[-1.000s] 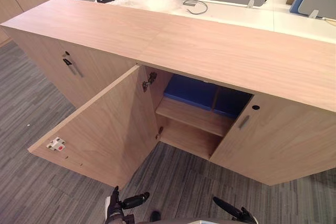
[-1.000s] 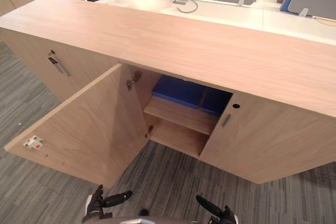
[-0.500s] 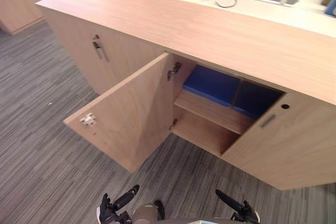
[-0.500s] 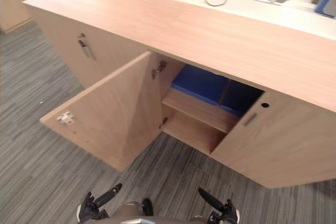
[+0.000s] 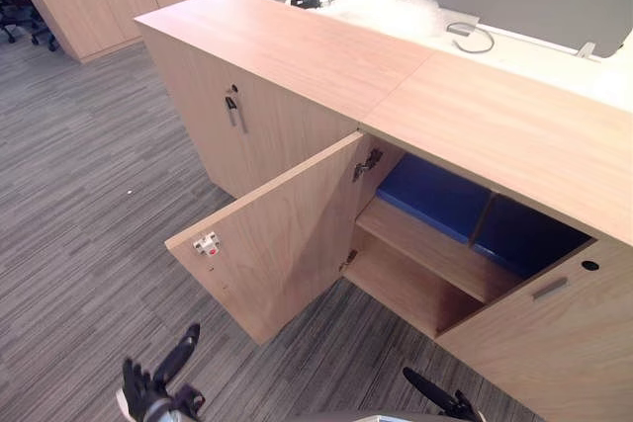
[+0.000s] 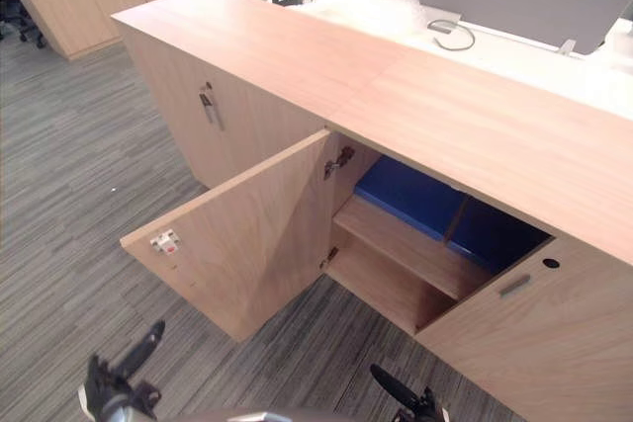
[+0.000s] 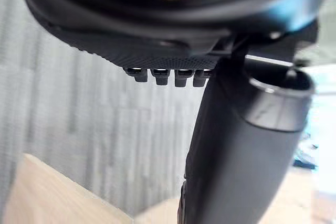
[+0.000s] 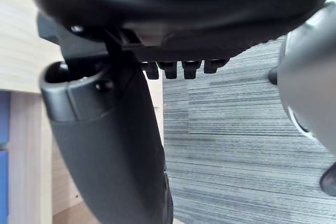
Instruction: Walk over to the cabinet, pick up the folder, carry it to the office cabinet, place the folder inside the office cabinet, then close the office cabinet door
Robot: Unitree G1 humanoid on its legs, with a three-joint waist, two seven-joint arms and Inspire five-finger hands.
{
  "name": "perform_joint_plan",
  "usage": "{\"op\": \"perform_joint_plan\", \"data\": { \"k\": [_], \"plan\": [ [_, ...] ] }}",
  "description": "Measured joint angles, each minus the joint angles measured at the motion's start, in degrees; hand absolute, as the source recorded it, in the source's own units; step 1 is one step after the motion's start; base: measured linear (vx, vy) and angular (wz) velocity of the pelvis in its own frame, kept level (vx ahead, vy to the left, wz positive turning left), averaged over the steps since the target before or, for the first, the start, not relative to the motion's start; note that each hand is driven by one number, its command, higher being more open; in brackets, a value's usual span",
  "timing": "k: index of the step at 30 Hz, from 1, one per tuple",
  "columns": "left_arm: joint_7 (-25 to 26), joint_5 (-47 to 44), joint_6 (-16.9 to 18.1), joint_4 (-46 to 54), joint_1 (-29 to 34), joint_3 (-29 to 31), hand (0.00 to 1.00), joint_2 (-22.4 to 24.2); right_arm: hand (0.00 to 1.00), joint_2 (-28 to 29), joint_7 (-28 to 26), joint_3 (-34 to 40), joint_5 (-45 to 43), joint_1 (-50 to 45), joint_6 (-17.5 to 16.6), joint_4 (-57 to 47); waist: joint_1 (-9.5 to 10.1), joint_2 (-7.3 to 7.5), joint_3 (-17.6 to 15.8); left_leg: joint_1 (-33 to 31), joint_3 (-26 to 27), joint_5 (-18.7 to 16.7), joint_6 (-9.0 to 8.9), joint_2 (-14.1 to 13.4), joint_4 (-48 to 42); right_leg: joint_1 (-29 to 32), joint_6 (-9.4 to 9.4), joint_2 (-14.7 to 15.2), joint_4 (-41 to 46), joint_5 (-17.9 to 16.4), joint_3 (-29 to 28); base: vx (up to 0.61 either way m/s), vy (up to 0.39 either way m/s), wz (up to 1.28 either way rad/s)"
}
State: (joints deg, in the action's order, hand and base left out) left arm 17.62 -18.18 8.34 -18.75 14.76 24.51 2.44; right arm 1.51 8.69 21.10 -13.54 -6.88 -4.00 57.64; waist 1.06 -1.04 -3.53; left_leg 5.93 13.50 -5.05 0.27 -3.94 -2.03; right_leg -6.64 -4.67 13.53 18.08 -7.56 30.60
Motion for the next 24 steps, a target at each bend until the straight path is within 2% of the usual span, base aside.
{"op": "perform_joint_plan", "data": {
  "k": [1,2,3,4,6,7,9,11,12,14,17,24],
  "plan": [
    [0.67,2.33,0.16,2.64,-0.49,-1.17,1.00,-1.19,1.00,0.16,0.01,-1.15,-0.01,-0.28,-0.21,-1.14,-0.09,0.17,0.19,0.32,0.36,0.38,-0.66,-0.55,0.12,-0.15,-0.11,-1.28,-6.15,-0.74,-0.06,0.02,-0.072,-0.08],
    [0.75,3.10,0.18,3.65,-0.74,-1.84,1.00,-1.89,1.00,0.33,-0.02,-1.66,-0.01,-0.37,-0.42,-1.23,-0.07,0.50,0.33,0.38,0.54,0.36,-0.91,-0.52,0.23,0.11,0.29,-1.47,-8.92,0.56,-0.11,0.00,-0.161,-0.08],
    [0.72,5.31,0.10,4.49,-0.96,-3.39,1.00,-3.62,1.00,0.49,-0.26,-2.07,-0.02,-0.42,-0.46,-1.15,-0.05,1.32,0.55,0.90,0.93,0.02,-1.94,0.06,0.96,1.43,0.00,-1.13,-10.80,4.31,-0.29,0.01,-0.170,-0.14],
    [0.62,5.65,-0.06,4.58,-1.00,-4.85,1.00,-4.09,1.00,0.13,-0.82,-2.09,0.00,-0.59,-0.34,-0.71,0.19,0.96,1.31,1.50,1.40,-0.07,-2.77,-0.35,2.02,1.20,-0.76,-1.58,-11.57,3.78,-1.33,0.04,-0.233,-0.23],
    [-0.57,8.03,-0.04,4.91,-1.38,-9.69,1.00,-4.72,1.00,-1.55,-1.28,-2.10,-0.01,-0.73,-0.24,-0.53,0.21,-1.23,1.59,1.95,2.34,0.60,-3.90,-1.62,2.91,1.03,-0.68,-3.23,-12.60,3.73,-2.09,0.04,-0.169,-0.24],
    [-0.10,7.78,-0.17,4.88,-1.80,-11.10,1.00,-4.97,1.00,-1.87,-1.33,-2.10,-0.01,-0.88,-0.12,-0.41,0.20,-1.66,1.69,2.09,2.53,0.74,-4.13,-1.85,3.21,0.96,-0.67,-3.58,-12.96,3.73,-2.32,0.01,-0.116,-0.13],
    [-0.01,7.51,-0.17,3.93,-1.87,-10.63,1.00,-5.31,1.00,-2.33,-1.73,-2.06,0.02,-1.78,0.25,0.09,0.41,-1.78,1.75,2.76,2.67,1.17,-4.85,-2.49,4.07,0.26,-0.49,-4.65,-14.00,3.70,-2.54,0.00,-0.131,-0.04],
    [-1.04,8.15,-0.11,2.15,-1.57,-12.56,1.00,-9.57,1.00,-3.13,-2.18,-1.92,0.02,-1.71,0.93,2.24,0.68,-1.54,1.79,3.25,2.67,1.55,-5.48,-2.88,4.62,-0.03,-0.03,-5.49,-14.46,3.84,-2.74,-0.04,-0.089,0.00],
    [-1.48,8.81,-0.11,1.71,-1.58,-13.01,1.00,-10.83,1.00,-3.28,-2.37,-1.91,0.04,-1.63,0.97,2.53,0.74,-1.38,1.82,3.24,2.66,1.60,-5.56,-2.87,4.70,0.00,0.04,-5.54,-14.57,3.89,-2.81,-0.06,-0.028,-0.02],
    [-3.44,12.12,-0.14,-0.89,-1.58,-15.54,1.00,-17.07,1.00,-3.78,-3.20,-1.74,0.05,-1.54,1.02,3.60,0.94,-0.78,1.94,3.21,2.79,1.68,-5.56,-2.60,4.71,-0.08,0.14,-5.58,-15.44,4.58,-3.47,-0.06,-0.003,-0.06],
    [-6.55,19.03,-0.25,-3.98,-1.95,-18.21,1.00,-23.88,1.00,-3.82,-4.15,-1.39,0.08,-1.25,1.02,4.34,1.30,-0.43,2.09,2.62,3.35,2.03,-5.06,-1.68,4.67,0.57,-0.18,-5.25,-16.42,6.06,-4.53,-0.07,0.030,-0.11],
    [-10.84,33.99,-1.00,-5.65,-2.25,-24.16,1.00,-31.62,1.00,-3.78,-5.67,0.58,1.50,-0.50,1.12,5.69,1.39,-0.19,2.19,0.88,3.34,3.22,-3.25,0.72,4.63,1.67,-0.74,-3.29,-18.74,9.61,-5.83,-0.10,0.058,-0.02]
  ]
}}
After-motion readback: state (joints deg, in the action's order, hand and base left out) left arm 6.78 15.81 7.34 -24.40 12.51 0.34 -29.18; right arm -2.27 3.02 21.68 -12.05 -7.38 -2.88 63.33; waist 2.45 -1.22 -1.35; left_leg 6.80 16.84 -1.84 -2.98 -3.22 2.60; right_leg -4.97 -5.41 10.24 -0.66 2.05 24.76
